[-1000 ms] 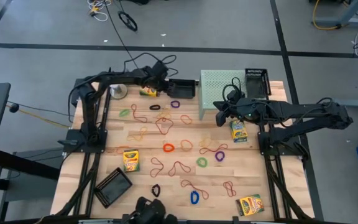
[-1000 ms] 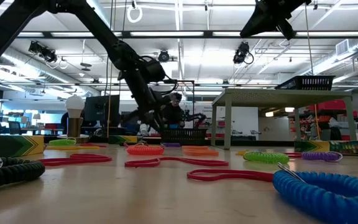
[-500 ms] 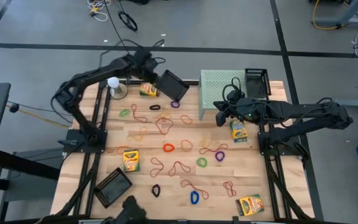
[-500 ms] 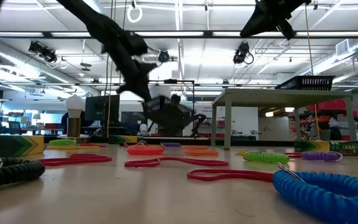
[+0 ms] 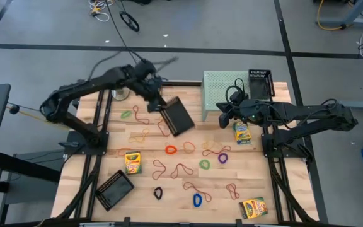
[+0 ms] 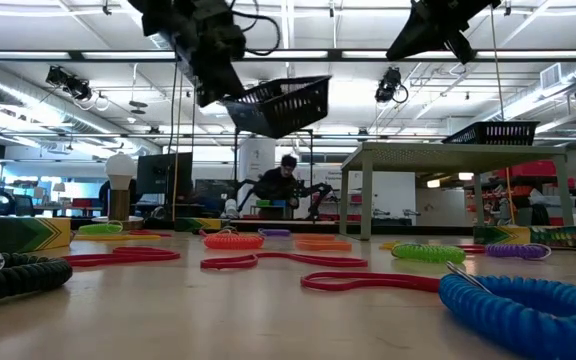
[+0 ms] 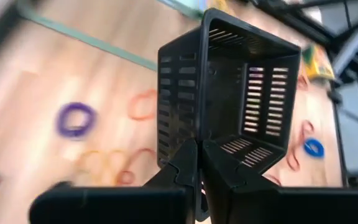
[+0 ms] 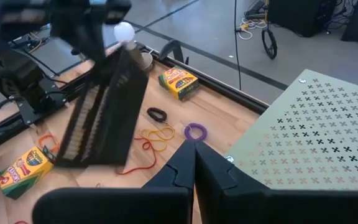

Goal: Pick & Place Office Desk Supplies
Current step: Put the top black basket on the shelf on the shelf

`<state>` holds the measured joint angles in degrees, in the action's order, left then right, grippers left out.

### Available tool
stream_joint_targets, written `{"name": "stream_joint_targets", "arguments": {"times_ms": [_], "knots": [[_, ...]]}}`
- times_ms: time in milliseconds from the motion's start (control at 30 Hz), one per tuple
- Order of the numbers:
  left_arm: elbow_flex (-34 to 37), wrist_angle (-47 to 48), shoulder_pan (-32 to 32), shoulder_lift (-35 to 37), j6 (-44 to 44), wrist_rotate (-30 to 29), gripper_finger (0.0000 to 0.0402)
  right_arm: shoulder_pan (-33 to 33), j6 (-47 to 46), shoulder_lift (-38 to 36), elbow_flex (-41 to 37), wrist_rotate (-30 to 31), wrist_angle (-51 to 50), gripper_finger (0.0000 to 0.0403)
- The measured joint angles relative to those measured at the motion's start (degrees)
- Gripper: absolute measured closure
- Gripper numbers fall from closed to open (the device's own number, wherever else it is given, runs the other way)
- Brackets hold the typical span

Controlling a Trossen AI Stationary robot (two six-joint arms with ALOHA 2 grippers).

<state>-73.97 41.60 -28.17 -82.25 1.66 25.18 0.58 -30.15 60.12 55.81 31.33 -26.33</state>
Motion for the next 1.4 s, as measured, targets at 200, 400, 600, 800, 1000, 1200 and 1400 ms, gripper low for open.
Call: {"name": "stream_joint_targets", "arguments": {"times_ms": [200, 400, 600, 800, 1000, 1200, 1400], "knots": [[0.0, -5.7, 9.4, -7.9, -0.3, -1.2, 0.0387, 0.0, 0.0, 0.0, 0.0, -0.1, 0.0, 0.0396], [0.0, -12.9, 13.7, -16.7, -1.1, -3.9, 0.0387, 0.0, 0.0, 0.0, 0.0, -0.3, 0.0, 0.0396], [0.0, -17.2, 14.7, -22.6, -1.8, -4.2, 0.0387, 0.0, 0.0, 0.0, 0.0, -0.3, 0.0, 0.0396], [0.0, -19.5, 15.2, -24.0, -2.0, -4.2, 0.0361, 0.0, 0.7, 0.0, 0.0, -0.8, 0.0, 0.0396], [0.0, -19.0, 14.8, -21.7, -1.8, -4.6, 0.029, 0.0, 3.0, 0.0, 0.0, -4.5, 0.1, 0.0396], [0.0, -12.1, 14.7, -15.3, -1.7, -4.8, 0.0257, 2.1, 6.5, 0.9, 0.0, -9.1, 0.4, 0.0396], [12.6, -22.6, 16.8, -4.2, -3.4, -8.7, 0.0342, 8.0, 9.3, 8.4, 0.0, -18.2, 0.2, 0.0395]]}}
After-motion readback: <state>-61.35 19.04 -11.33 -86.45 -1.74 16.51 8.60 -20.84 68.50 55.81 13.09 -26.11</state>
